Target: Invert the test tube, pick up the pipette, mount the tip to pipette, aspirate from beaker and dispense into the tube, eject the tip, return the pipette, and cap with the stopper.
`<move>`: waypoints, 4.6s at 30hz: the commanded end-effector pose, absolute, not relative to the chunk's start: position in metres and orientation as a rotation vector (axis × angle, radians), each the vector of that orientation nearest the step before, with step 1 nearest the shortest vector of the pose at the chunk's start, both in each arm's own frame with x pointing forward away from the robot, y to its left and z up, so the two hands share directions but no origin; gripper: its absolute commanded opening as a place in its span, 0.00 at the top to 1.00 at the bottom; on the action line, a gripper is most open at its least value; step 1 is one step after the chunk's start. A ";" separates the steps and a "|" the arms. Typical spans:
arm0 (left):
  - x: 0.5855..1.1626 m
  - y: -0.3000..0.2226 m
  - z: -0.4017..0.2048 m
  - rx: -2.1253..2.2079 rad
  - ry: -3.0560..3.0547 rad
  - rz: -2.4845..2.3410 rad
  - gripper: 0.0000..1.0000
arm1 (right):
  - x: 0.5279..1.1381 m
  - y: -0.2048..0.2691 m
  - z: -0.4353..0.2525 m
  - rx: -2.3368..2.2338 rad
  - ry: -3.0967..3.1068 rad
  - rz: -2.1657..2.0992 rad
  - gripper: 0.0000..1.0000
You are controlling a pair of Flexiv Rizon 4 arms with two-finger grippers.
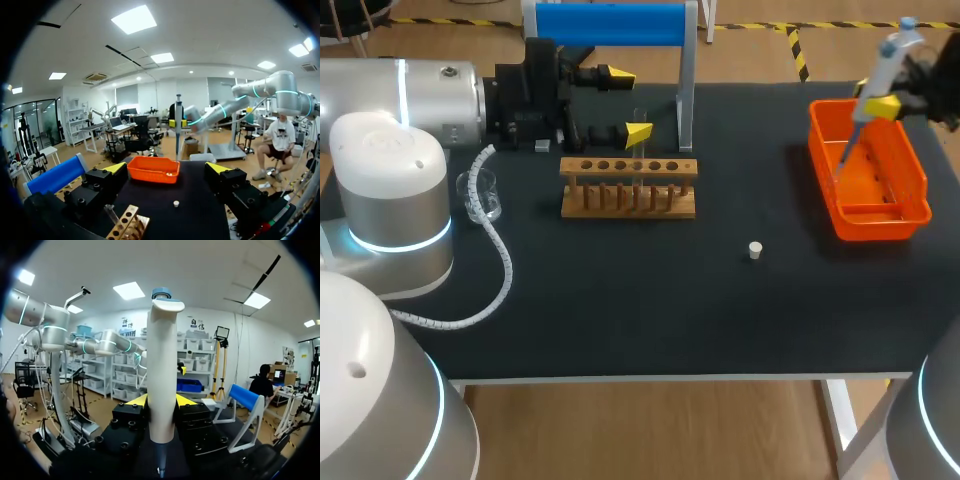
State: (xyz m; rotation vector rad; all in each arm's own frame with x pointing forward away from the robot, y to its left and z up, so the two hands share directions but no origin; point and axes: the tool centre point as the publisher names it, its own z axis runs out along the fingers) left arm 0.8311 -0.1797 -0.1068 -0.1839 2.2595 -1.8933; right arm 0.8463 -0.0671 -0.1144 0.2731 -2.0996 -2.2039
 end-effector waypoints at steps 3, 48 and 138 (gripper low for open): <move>0.831 -0.181 -0.108 -0.186 2.253 -1.895 0.00 | 0.850 -0.101 -0.113 0.286 -2.112 -2.197 1.00; 0.831 -0.181 -0.108 -0.186 2.253 -1.895 0.00 | 0.909 -0.183 -0.174 0.257 -2.099 -2.214 1.00; 0.866 -0.403 -0.042 -0.143 2.347 -1.801 0.00 | 0.908 -0.169 -0.180 0.205 -2.131 -2.165 1.00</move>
